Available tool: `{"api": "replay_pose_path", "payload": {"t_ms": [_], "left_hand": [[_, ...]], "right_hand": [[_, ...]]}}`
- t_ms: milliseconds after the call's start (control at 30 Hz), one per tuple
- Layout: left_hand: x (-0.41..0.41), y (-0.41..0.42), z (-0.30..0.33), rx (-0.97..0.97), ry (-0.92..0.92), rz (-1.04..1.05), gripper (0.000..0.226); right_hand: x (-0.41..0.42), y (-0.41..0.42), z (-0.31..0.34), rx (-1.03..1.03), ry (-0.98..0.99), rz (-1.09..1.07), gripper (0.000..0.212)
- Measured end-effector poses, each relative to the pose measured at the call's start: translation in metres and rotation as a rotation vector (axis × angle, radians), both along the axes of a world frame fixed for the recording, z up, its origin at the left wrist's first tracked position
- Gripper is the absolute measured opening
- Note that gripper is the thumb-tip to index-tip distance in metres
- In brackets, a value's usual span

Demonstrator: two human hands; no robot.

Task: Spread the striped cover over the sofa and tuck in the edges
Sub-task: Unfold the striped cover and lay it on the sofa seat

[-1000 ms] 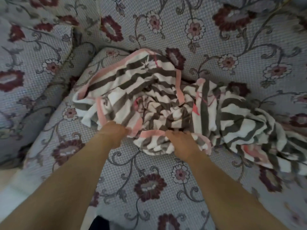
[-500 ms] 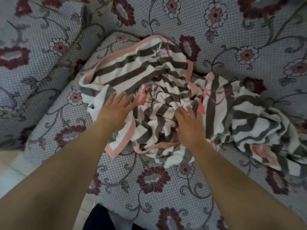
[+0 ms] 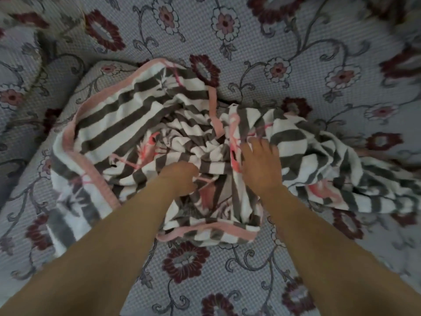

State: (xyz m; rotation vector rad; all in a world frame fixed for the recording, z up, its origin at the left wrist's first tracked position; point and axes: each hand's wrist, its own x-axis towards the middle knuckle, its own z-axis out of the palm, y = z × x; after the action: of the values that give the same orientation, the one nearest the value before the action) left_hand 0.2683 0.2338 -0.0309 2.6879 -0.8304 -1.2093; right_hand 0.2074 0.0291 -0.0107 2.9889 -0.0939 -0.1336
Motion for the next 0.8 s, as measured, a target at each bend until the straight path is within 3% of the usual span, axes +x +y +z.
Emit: {"api": "replay_pose_path", "payload": {"t_ms": [133,200,300,367,500,633,800], "left_hand": [[0.008,-0.073,-0.007,-0.283,-0.058,0.088,0.058],[0.013,-0.093,-0.015,-0.363,-0.090,0.161,0.070],[0.017,-0.119,-0.028,-0.331,-0.087,0.215,0.089],[0.014,-0.130,-0.028,-0.338,-0.114,0.225,0.095],[-0.018,-0.186,-0.015,-0.296,-0.221,-0.087,0.088],[-0.075,-0.247,-0.005,-0.334,-0.050,-0.328,0.062],[-0.126,-0.277,-0.008,-0.277,0.189,-0.474,0.075]], "right_hand": [[0.031,-0.047,0.002,0.011,0.070,-0.266,0.094],[0.037,-0.069,-0.003,0.086,0.192,-0.367,0.102],[0.017,-0.101,-0.018,0.292,0.352,-0.410,0.088],[-0.011,-0.109,-0.024,0.303,0.367,-0.394,0.077],[-0.083,-0.137,-0.020,0.259,0.348,-0.475,0.066],[-0.159,-0.175,0.001,0.201,0.392,-0.708,0.054],[-0.240,-0.199,0.017,0.172,0.609,-1.070,0.041]]}}
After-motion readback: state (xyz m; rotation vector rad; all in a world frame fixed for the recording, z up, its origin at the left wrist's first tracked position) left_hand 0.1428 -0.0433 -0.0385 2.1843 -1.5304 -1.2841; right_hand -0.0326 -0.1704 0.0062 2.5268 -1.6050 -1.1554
